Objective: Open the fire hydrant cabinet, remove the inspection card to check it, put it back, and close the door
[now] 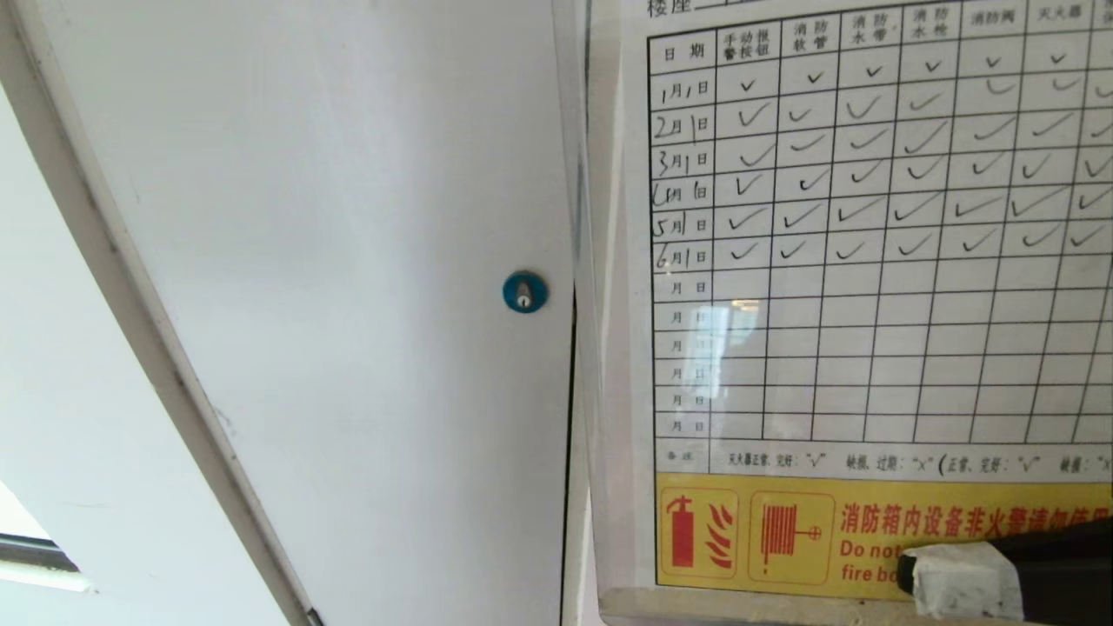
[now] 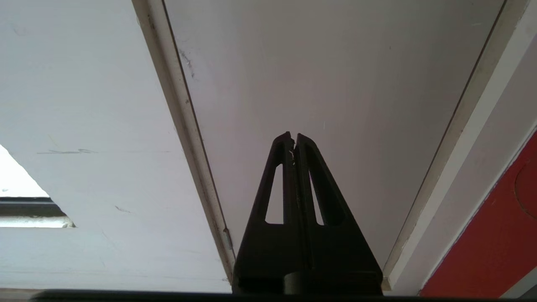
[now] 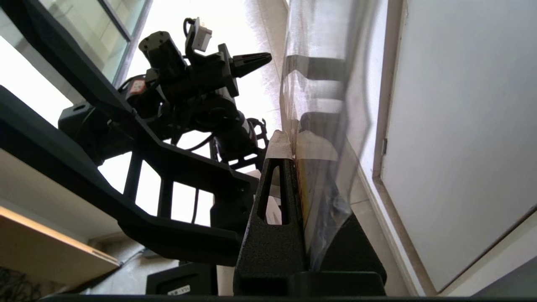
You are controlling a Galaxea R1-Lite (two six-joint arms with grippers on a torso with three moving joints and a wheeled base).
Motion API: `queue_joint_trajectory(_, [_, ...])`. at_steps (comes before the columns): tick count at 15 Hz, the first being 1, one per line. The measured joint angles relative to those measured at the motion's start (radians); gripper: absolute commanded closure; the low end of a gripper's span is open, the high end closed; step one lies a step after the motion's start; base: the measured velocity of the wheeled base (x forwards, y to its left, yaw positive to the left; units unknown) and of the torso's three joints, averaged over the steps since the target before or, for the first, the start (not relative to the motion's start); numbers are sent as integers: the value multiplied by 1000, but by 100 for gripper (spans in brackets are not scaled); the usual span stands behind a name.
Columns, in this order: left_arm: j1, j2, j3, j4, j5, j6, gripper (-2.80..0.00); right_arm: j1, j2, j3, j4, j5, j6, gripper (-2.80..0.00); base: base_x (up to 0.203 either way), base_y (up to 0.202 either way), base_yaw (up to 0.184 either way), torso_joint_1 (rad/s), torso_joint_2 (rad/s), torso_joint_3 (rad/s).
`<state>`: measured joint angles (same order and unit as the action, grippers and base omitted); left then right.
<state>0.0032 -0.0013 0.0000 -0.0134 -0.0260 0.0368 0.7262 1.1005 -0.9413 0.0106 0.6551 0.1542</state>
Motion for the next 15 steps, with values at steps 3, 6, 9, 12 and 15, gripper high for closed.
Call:
queue_joint_trajectory(3, [0, 0, 0, 0, 0, 0, 0, 11, 14, 40, -91, -1, 49, 0, 0, 0, 0, 0, 0, 0])
queue_joint_trajectory(6, [-1, 0, 0, 0, 0, 0, 0, 30, 31, 61, -114, -1, 48, 0, 0, 0, 0, 0, 0, 0])
queue_joint_trajectory(9, [0, 0, 0, 0, 0, 0, 0, 47, 42, 72, -116, -1, 46, 0, 0, 0, 0, 0, 0, 0])
queue_joint_trajectory(12, [0, 0, 0, 0, 0, 0, 0, 63, 45, 106, -139, -3, 46, 0, 0, 0, 0, 0, 0, 0])
queue_joint_trajectory(15, [0, 0, 0, 0, 0, 0, 0, 67, 53, 128, -147, -2, 46, 0, 0, 0, 0, 0, 0, 0])
